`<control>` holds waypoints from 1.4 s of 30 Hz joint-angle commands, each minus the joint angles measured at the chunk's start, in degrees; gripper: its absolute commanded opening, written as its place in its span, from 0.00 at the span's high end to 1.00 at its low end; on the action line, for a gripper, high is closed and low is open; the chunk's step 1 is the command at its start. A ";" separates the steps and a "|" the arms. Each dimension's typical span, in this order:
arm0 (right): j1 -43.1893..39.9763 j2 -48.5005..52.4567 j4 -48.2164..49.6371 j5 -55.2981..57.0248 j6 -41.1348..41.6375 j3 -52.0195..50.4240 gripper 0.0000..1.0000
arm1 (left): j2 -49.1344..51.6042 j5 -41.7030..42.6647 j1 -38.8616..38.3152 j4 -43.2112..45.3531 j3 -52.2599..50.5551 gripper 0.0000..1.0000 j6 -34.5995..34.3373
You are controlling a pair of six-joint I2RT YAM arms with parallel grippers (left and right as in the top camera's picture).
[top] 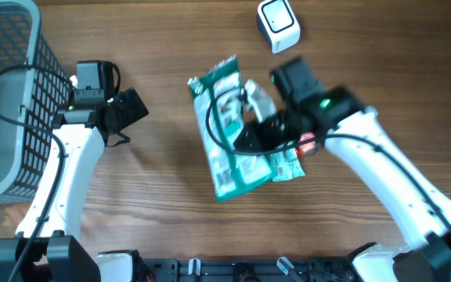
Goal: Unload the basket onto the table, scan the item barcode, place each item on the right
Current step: 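Lift the green glove pack with the right gripper up to the white scanner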
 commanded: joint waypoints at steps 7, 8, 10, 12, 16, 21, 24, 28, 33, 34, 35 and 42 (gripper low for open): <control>-0.20 7.06 -7.06 36.11 -23.58 32.44 0.96 | 0.55 -0.72 0.35 0.20 0.39 0.00 0.28; -0.20 8.00 -4.74 38.18 -26.23 32.41 0.96 | 0.55 -0.72 0.35 0.20 0.39 0.00 0.26; -0.22 10.88 0.00 42.56 -32.74 32.39 0.96 | 0.55 -0.72 0.35 0.22 0.39 0.00 0.26; -0.22 14.36 3.19 46.53 -37.90 32.39 0.96 | 0.55 -0.72 0.35 0.20 0.39 0.00 0.26; -0.22 22.95 9.57 55.23 -48.06 32.39 0.96 | 0.55 -0.72 0.35 0.20 0.39 0.00 0.26; -0.22 31.89 24.90 65.20 -60.78 32.39 0.96 | 0.55 -0.72 0.35 0.20 0.39 0.00 0.26; -0.33 35.45 34.40 68.13 -66.01 32.33 0.96 | 0.55 -0.72 0.35 0.20 0.39 0.00 0.26; -1.25 39.87 45.38 68.06 -73.79 32.33 0.96 | 0.55 -0.72 0.35 0.20 0.39 0.00 0.26; -4.04 45.24 58.86 68.02 -75.67 32.33 0.95 | 0.55 -0.72 0.35 0.20 0.39 0.00 0.26; -4.57 45.92 60.57 67.67 -73.94 32.33 0.96 | 0.55 -0.72 0.35 0.20 0.39 0.00 0.26; -5.03 46.36 61.09 66.66 -72.50 32.33 0.96 | 0.55 -0.72 0.35 0.20 0.39 0.00 0.26; -5.11 47.12 54.14 57.77 -63.67 32.22 0.96 | 0.55 -0.72 0.35 0.20 0.39 0.00 0.28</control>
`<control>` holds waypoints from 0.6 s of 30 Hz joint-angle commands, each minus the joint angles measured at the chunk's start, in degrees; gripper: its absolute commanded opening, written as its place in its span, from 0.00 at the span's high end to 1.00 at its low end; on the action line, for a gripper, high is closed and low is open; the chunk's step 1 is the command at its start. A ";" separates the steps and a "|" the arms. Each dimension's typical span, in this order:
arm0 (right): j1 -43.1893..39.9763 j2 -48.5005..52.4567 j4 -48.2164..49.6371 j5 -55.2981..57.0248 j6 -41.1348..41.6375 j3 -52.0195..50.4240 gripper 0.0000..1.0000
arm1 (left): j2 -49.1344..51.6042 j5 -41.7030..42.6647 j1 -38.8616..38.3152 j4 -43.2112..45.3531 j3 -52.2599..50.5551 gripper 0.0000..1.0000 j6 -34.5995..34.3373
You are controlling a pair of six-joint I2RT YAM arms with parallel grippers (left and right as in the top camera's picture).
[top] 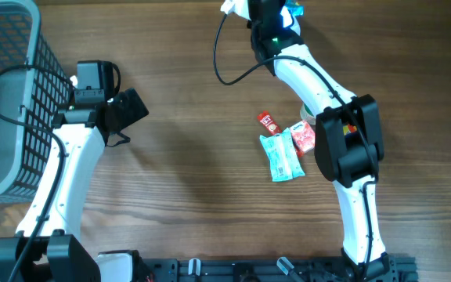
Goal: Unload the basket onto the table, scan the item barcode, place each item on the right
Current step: 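Lift the green glove pack with the right gripper up to the white scanner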
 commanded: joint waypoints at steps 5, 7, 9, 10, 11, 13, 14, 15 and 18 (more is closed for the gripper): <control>0.76 1.07 -10.29 -11.80 9.86 0.68 0.96 | 0.35 -0.74 0.35 0.17 0.39 0.00 0.26; 0.79 1.07 -11.69 -13.22 10.56 0.68 0.96 | 0.35 -0.74 0.35 0.17 0.39 0.00 0.26; 0.76 1.09 -13.97 -13.55 10.51 0.68 0.96 | 0.35 -0.74 0.35 0.17 0.39 0.00 0.28; 0.76 1.11 -14.75 -13.49 10.49 0.66 0.96 | 0.35 -0.74 0.35 0.17 0.39 0.00 0.26; 0.72 1.11 -14.93 -12.46 10.54 0.63 0.96 | 0.35 -0.74 0.35 0.17 0.39 0.00 0.26; 0.70 1.11 -14.93 -10.71 9.94 0.63 0.96 | 0.35 -0.74 0.35 0.17 0.39 0.00 0.26; 0.68 1.11 -14.91 -10.73 9.88 0.63 0.96 | 0.35 -0.74 0.35 0.17 0.39 0.00 0.26; 0.63 1.11 -14.91 -10.73 9.88 0.63 0.96 | 0.35 -0.74 0.35 0.17 0.39 0.00 0.26; 0.02 1.11 -14.93 -10.75 9.90 0.63 0.96 | 0.35 -0.74 0.35 0.17 0.39 0.00 0.26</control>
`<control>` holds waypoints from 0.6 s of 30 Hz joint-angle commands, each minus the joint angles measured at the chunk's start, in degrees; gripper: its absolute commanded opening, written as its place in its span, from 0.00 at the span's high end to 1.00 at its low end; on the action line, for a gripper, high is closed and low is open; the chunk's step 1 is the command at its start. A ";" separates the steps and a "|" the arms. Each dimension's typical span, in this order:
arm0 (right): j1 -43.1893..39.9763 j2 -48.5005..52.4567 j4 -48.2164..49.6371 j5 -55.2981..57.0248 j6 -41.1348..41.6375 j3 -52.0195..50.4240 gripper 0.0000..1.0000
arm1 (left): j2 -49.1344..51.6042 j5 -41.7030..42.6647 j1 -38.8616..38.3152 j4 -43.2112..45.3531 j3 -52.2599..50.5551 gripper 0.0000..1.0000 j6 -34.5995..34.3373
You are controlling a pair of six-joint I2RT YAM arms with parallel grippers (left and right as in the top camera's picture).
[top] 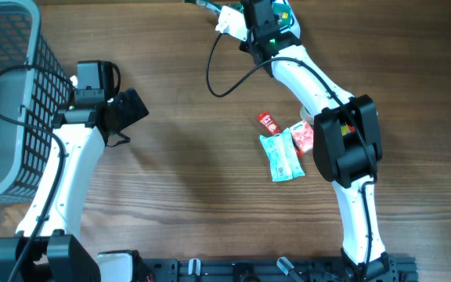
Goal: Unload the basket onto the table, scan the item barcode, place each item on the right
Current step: 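Lift the green glove pack with the right gripper up to the white scanner, then lower the glove pack to the table center with the right gripper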
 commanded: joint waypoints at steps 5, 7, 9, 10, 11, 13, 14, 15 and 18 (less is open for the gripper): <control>-2.38 1.01 -0.22 -2.25 4.22 0.59 0.96 | 0.35 -0.74 0.35 0.15 0.39 0.00 0.28; -2.25 0.81 -0.24 -2.25 4.31 0.59 0.96 | 0.35 -0.74 0.35 0.15 0.39 0.00 0.26; -1.81 -0.39 -0.26 -2.21 4.37 0.59 0.95 | 0.35 -0.74 0.35 0.15 0.39 0.00 0.26; -1.51 -1.68 -0.42 -2.19 4.59 0.59 0.96 | 0.35 -0.74 0.35 0.15 0.39 0.00 0.26; -1.25 -3.34 -0.74 -2.08 5.18 0.59 0.96 | 0.35 -0.74 0.35 0.15 0.39 0.00 0.26; -0.96 -6.51 -1.66 -2.08 7.69 0.59 0.96 | 0.35 -0.74 0.35 0.15 0.39 0.00 0.26; -0.74 -10.27 -3.41 -2.36 12.63 0.59 0.96 | 0.35 -0.74 0.35 0.15 0.39 0.00 0.28; -0.70 -11.80 -4.50 -2.93 15.10 0.59 0.96 | 0.35 -0.74 0.35 0.15 0.39 0.00 0.26; -0.70 -20.13 -17.18 -12.44 30.84 0.59 0.95 | 0.35 -0.74 0.35 0.15 0.39 0.00 0.26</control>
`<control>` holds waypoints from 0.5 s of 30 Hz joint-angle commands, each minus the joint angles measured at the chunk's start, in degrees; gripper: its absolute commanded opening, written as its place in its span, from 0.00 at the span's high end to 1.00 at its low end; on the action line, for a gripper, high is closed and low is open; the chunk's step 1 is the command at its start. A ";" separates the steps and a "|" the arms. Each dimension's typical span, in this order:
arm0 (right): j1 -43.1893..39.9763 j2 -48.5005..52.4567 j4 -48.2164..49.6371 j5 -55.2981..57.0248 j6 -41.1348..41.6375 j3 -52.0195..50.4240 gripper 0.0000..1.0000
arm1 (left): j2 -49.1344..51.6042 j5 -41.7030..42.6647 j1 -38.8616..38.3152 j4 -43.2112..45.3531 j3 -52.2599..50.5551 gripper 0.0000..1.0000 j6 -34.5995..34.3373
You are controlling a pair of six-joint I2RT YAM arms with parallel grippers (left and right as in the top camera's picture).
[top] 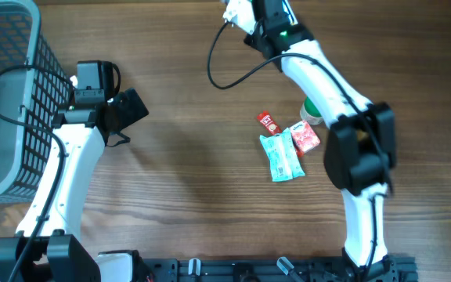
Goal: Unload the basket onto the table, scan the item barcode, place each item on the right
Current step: 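Lower the glove pack to the table center with the right gripper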
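Note:
My right arm reaches to the table's far edge, and its wrist (271,19) sits at the top of the overhead view. Its fingers are at or past the frame edge. A white scrap (237,9) shows beside the wrist; I cannot tell whether it is part of a packet. The large green-and-white packet and the white scanner are hidden or out of view. My left gripper (134,107) rests at the left, away from every item, with its jaws unreadable from above.
A small red sachet (266,121), a teal packet (282,157) and a red packet (305,138) lie together right of centre, a green round thing (312,110) partly under the right arm. A grey wire basket (6,94) fills the left edge.
The right wrist has shifted slightly right along the far edge, and its elbow sits lower and further right. The green sliver beside the wrist no longer shows. The left arm is unchanged.
The right gripper first held a large green-and-white packet over the table's middle, the white scanner in plain sight at the far edge. Later the arm was stretched over the scanner's spot with the packet mostly out of frame. It stays there now, shifted a little.

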 commanded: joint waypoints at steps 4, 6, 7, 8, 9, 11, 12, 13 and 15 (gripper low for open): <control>0.07 -14.08 -30.51 -22.86 36.04 0.70 0.95 | 0.35 -0.74 0.35 0.20 0.39 0.00 0.26; 0.09 -13.73 -37.99 -27.82 42.60 -1.05 0.96 | 0.35 -0.74 0.35 0.20 0.39 0.00 0.26; 0.15 -13.57 -41.20 -30.10 46.31 -3.43 0.96 | 0.35 -0.74 0.35 0.20 0.39 0.00 0.26; 0.20 -13.55 -42.58 -31.19 48.00 -5.99 0.96 | 0.35 -0.74 0.35 0.20 0.39 0.00 0.28; 0.20 -13.55 -43.08 -31.21 48.76 -8.31 0.96 | 0.35 -0.74 0.35 0.20 0.39 0.00 0.26; 0.20 -13.55 -41.31 -31.21 51.36 -14.73 0.96 | 0.35 -0.74 0.35 0.20 0.39 0.00 0.26; 0.17 -13.55 -39.82 -31.21 52.41 -16.96 0.96 | 0.35 -0.74 0.35 0.20 0.39 0.00 0.28; 0.17 -13.55 -38.51 -31.21 53.05 -18.80 0.95 | 0.35 -0.74 0.35 0.20 0.39 0.00 0.26; 0.20 -13.55 -35.65 -31.19 53.88 -22.10 0.94 | 0.35 -0.74 0.35 0.20 0.39 0.00 0.28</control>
